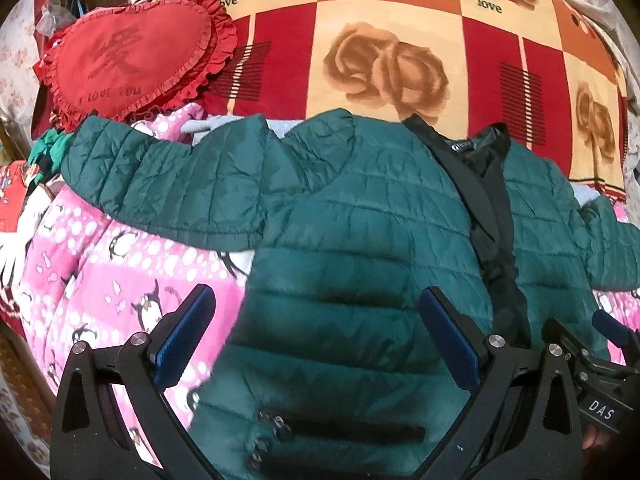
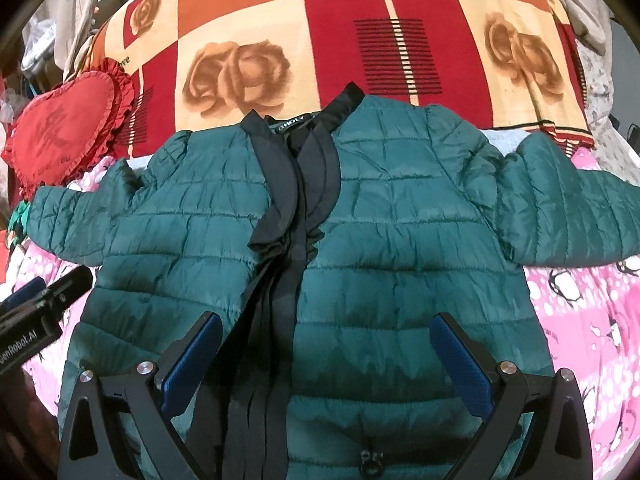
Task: Fold large clothes
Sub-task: 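Move the left gripper toward the jacket sleeve nearest it, then close the left gripper on the sleeve cuff and lift it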
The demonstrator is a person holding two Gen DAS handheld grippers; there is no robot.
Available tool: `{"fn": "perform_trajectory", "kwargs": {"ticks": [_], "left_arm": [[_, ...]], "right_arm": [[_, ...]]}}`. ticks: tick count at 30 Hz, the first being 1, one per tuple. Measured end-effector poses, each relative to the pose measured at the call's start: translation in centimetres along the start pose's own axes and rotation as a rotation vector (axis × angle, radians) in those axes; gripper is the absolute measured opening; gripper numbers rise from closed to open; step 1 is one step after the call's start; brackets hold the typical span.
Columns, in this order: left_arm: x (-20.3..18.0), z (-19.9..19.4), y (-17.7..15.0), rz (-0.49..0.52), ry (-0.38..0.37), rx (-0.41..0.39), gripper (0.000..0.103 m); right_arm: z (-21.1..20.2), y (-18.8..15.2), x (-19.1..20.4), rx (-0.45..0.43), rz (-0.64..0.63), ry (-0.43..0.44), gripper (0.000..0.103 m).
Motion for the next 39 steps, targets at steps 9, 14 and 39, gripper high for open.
{"fn": "perform_trajectory", "kwargs": {"ticks": [9, 14, 39], "left_arm": [[2.3, 0.8, 3.1, -0.027, 0.039, -0.034, 0.102], [4.0, 1.5, 4.1, -0.047, 0.049, -0.041, 0.102], [22.8, 6.8, 11.5, -0.275, 0.34, -0.136, 0.102]], "right_arm": [[1.1, 2.1, -0.1, -0.017, 0.0, 0.0, 0.103], [2.5, 2.7, -0.3, -0.009, 0.013, 0.007, 0.103], [6.6, 2.6, 1.1, 0.051, -0.02, 0.03, 0.103]]}}
Point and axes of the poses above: each gripper's, at about its wrist camera, not at the fingertips, and z roughly the way its jaws point, x to its left, y to its top, the point moved 4 cm from there along z, roughly the way its jaws point, and after that the axes turned 9 degrees about -z, right-handed, at the moved point
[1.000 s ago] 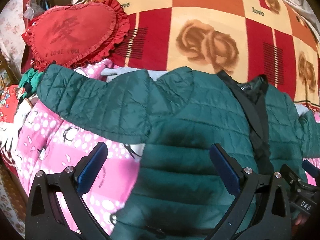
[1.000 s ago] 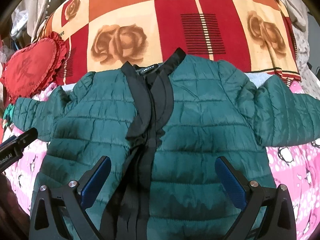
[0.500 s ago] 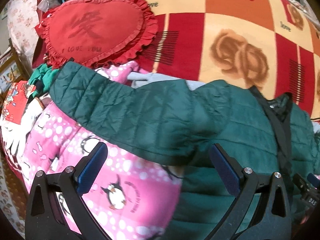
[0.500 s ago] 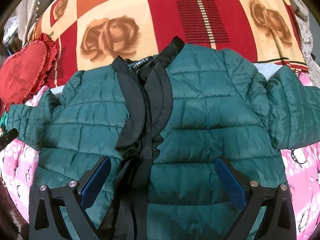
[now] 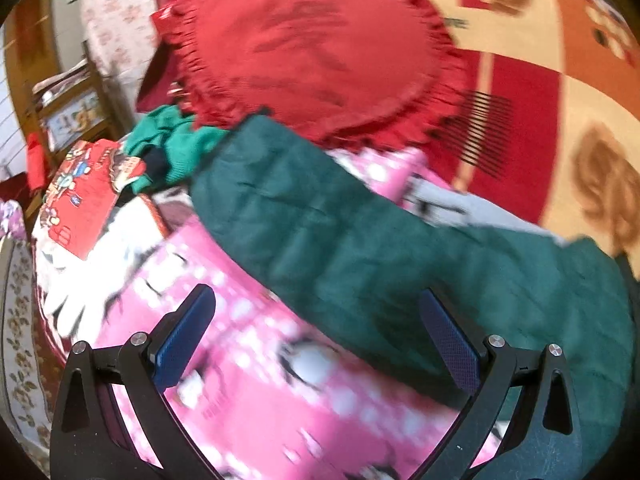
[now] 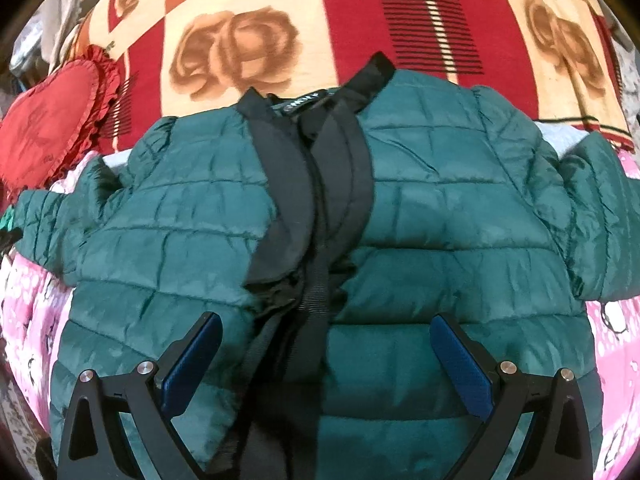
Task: Fold large clothes
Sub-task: 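Close the left gripper on the sleeve cuff and lift it, then fold the held sleeve across the jacket body toward the right gripper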
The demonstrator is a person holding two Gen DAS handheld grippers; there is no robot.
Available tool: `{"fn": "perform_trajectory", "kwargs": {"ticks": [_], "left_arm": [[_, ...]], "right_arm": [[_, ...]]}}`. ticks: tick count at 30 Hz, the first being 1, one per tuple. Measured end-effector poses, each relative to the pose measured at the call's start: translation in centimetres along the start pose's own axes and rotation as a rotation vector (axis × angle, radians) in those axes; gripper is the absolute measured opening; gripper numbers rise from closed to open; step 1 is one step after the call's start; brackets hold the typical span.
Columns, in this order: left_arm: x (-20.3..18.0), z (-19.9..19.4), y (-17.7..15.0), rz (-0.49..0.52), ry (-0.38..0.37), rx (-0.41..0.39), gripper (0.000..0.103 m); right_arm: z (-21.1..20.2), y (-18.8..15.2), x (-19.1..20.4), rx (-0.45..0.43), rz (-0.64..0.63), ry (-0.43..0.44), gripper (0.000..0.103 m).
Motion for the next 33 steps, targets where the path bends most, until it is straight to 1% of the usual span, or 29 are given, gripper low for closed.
{"fn": "perform_trajectory", "kwargs": {"ticks": [3, 5, 7, 9, 11, 13, 14, 15, 16, 17, 18, 19, 22, 25, 33], "left_arm": [[1.9, 2.5, 1.5, -0.021, 0.049, 0.001, 0.102], [3.0, 4.2, 2.6, -0.032, 0.089, -0.013, 0.102], [3.9, 5.9, 3.4, -0.046, 0.112, -0.013, 0.102], [4.7, 7.4, 4.0, -0.082, 0.099, 0.003, 0.102], [5.1, 8.8, 4.5, -0.112, 0.061, 0.006, 0.095], [5.1, 10.0, 5.0, -0.116, 0.037, 0.021, 0.07], [5.2, 10.6, 5.2, -0.119, 0.031, 0.029, 0.067], [5.3, 10.8, 5.5, -0.122, 0.029, 0.02, 0.056], [5.4, 10.7, 5.7, -0.123, 0.025, 0.008, 0.039], [5.4, 10.5, 5.9, -0.129, 0.016, 0.01, 0.031], [5.5, 10.2, 6.0, -0.141, 0.005, 0.014, 0.021], [5.5, 9.5, 6.1, -0.151, -0.012, 0.011, 0.017], [4.4, 6.2, 6.0, -0.094, -0.031, -0.053, 0.016], [3.0, 2.5, 5.3, -0.048, -0.08, -0.092, 0.015], [-2.6, -5.2, 2.1, 0.043, -0.229, -0.087, 0.015]], "right_arm": [[-0.2, 0.1, 0.7, 0.002, -0.021, 0.006, 0.103], [-0.2, 0.1, 1.1, 0.0, -0.03, 0.008, 0.103], [-0.2, 0.1, 1.5, 0.003, -0.037, 0.014, 0.103], [0.0, 0.0, 1.9, 0.011, -0.048, 0.015, 0.103], [0.1, 0.0, 2.2, 0.019, -0.06, 0.012, 0.103], [0.1, 0.0, 2.3, 0.023, -0.066, 0.011, 0.103], [0.1, -0.1, 2.2, 0.025, -0.066, 0.009, 0.103], [0.0, -0.1, 2.2, 0.025, -0.063, 0.013, 0.103], [-0.2, -0.2, 2.2, 0.024, -0.059, 0.018, 0.103], [-0.3, -0.2, 2.2, 0.022, -0.058, 0.02, 0.103], [-0.4, -0.2, 2.2, 0.022, -0.057, 0.022, 0.103], [-0.5, -0.3, 2.2, 0.023, -0.059, 0.02, 0.103], [-0.5, -0.6, 2.2, 0.025, -0.06, 0.017, 0.103], [-0.7, -0.7, 2.2, 0.022, -0.058, 0.026, 0.103], [-2.7, -1.6, 2.0, -0.008, -0.108, 0.016, 0.103]]}}
Point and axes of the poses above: each gripper's, at about its wrist camera, not at the fingertips, and z roughly the way its jaws point, x to its left, y to its top, the point moved 4 cm from there along z, roughly the way its jaws point, and after that the axes turned 9 degrees about -z, right-handed, at the moved point
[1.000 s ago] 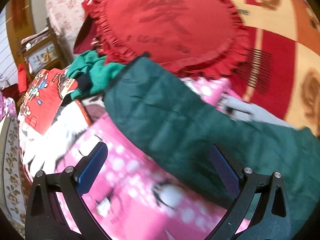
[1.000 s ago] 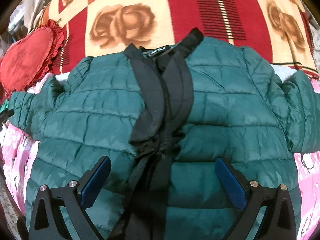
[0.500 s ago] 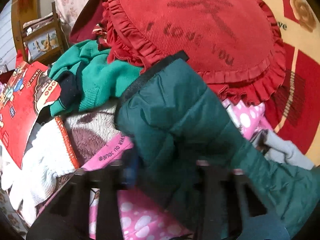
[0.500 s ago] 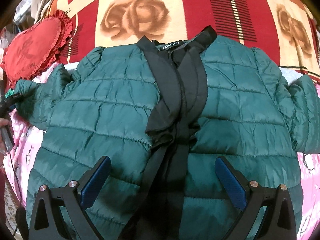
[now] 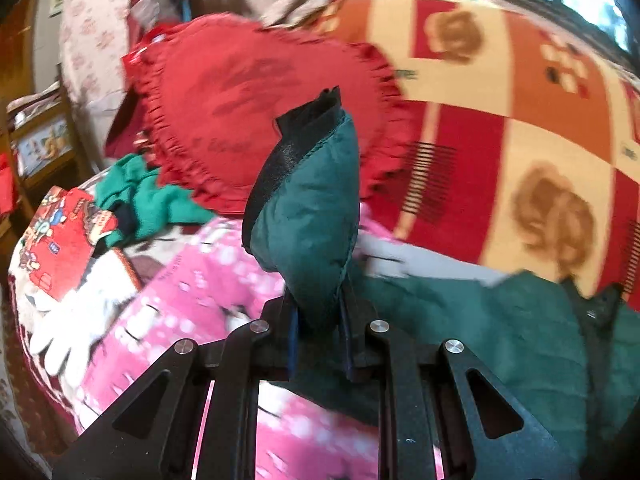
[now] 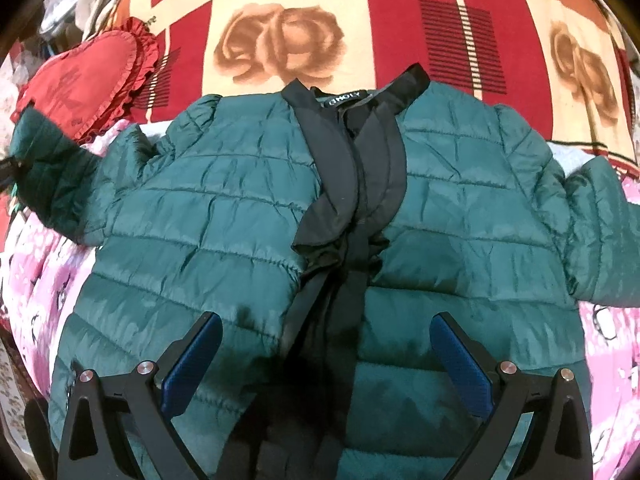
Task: Fold large clothes
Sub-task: 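Fold the held sleeve across the jacket body toward the right gripper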
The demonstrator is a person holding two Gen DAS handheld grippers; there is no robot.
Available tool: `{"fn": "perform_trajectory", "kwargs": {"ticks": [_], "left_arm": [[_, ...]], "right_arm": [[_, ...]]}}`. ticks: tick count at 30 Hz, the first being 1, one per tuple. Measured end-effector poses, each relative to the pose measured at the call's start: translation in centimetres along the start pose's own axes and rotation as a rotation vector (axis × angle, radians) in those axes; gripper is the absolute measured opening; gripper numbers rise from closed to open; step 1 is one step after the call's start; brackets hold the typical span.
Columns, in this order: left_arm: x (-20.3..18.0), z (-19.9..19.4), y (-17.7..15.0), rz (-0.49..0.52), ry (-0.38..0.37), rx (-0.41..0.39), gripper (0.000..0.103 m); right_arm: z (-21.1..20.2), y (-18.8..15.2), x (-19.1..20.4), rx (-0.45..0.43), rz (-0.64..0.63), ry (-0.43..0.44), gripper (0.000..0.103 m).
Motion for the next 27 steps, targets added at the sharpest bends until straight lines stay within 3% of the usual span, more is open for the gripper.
{"fn": "perform_trajectory", "kwargs": {"ticks": [4, 8, 14, 21, 27], "left_arm": [[-4.2, -2.5, -1.0, 0.052, -0.072, 0.006, 0.015], [-8.4, -4.6, -3.2, 0.101, -0.148, 0.038, 0.015], [-15.3, -7.3, -7.1, 0.18, -0.254, 0.082, 0.015], [-22.0, -7.6, -12.0, 0.269, -0.33, 0.173, 0.015], [-26.4, -6.7, -16.8, 0.341, -0.347, 0.251, 0.015]], "right_arm": [[-1.1, -0.4, -1.2, -0.009, 0.011, -0.017, 0.103], [-1.9, -1.2, -2.6, -0.014, 0.055, 0.031, 0.103], [-2.8, -2.2, -4.8, -0.021, 0.084, -0.025, 0.103], [-3.3, -3.5, -8.0, -0.024, 0.148, -0.044, 0.103], [-3.2, -4.3, -9.1, -0.02, 0.141, -0.09, 0.103]]}}
Point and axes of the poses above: each gripper's, at about its wrist camera, not at the fingertips, and z roughly the way its jaws point, x to its left, y to its top, the point moved 4 cm from there along z, roughly the way its jaws point, and after that the axes turned 9 degrees about -z, right-handed, at the moved point
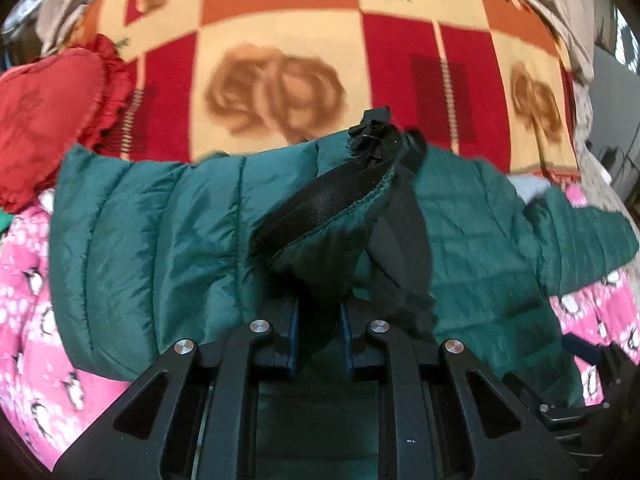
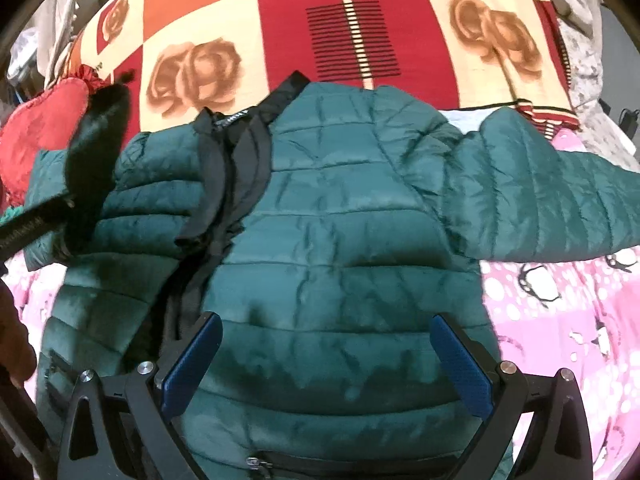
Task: Fold large clothes
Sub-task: 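Fold the held sleeve across the jacket body toward the right gripper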
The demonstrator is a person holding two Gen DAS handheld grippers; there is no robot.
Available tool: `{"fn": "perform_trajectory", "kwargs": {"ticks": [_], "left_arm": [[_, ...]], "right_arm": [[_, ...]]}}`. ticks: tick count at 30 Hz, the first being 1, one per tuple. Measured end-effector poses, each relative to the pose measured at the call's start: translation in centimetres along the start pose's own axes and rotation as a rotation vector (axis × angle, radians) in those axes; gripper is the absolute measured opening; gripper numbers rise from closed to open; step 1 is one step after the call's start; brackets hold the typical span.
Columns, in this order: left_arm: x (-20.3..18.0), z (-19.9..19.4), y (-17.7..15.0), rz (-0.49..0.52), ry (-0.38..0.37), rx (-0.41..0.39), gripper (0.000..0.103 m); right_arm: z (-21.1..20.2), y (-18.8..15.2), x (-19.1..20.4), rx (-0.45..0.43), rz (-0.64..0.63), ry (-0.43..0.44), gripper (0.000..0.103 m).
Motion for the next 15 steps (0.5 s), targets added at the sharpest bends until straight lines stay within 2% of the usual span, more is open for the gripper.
{"fn": "perform_trajectory", "kwargs": {"ticks": [7, 8, 9, 10, 11, 12, 13, 15], "left_arm": [[-1.8, 3.6, -2.5, 0.04, 0.013, 0.089, 0.016], [-2.0, 3.9, -2.8, 0.047, 0.02, 0.098, 0.019], [-2.3, 4.0, -3.0, 0.057, 0.005, 0.108, 0.026], [-2.5, 4.0, -3.2, 0.061, -0.026, 0.116, 0.042], [-2.6, 3.8, -3.4, 0.061, -0.057, 0.122, 0.051], [-2.7, 3.4, -3.4, 0.058, -0.11, 0.129, 0.065], [-2.7, 2.8, -3.4, 0.05, -0.157, 0.138, 0.068], [-2.4, 1.7, -3.2, 0.042, -0.192, 0.151, 0.068]], "right_arm": [[0.4, -0.8, -1.1, 0.021, 0.055, 0.026, 0.103], [0.5, -0.9, -1.3, 0.024, 0.075, 0.036, 0.103], [0.6, -1.0, -1.5, 0.026, 0.093, 0.044, 0.103], [0.7, -1.0, -1.6, 0.029, 0.11, 0.05, 0.103], [0.7, -1.1, -1.7, 0.032, 0.13, 0.063, 0.103], [0.7, -1.1, -1.8, 0.032, 0.144, 0.076, 0.103], [0.7, -1.1, -1.7, 0.033, 0.15, 0.084, 0.103], [0.5, -1.0, -1.4, 0.034, 0.153, 0.09, 0.103]]}}
Point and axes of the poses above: each gripper's, at about its wrist camera, not at the fingertips, and z roughly the way its jaws point, x to its left, y to its top, the point moved 4 cm from there along z, roughly the way its jaws point, and after that the axes turned 9 degrees about -z, right-handed, at the moved point
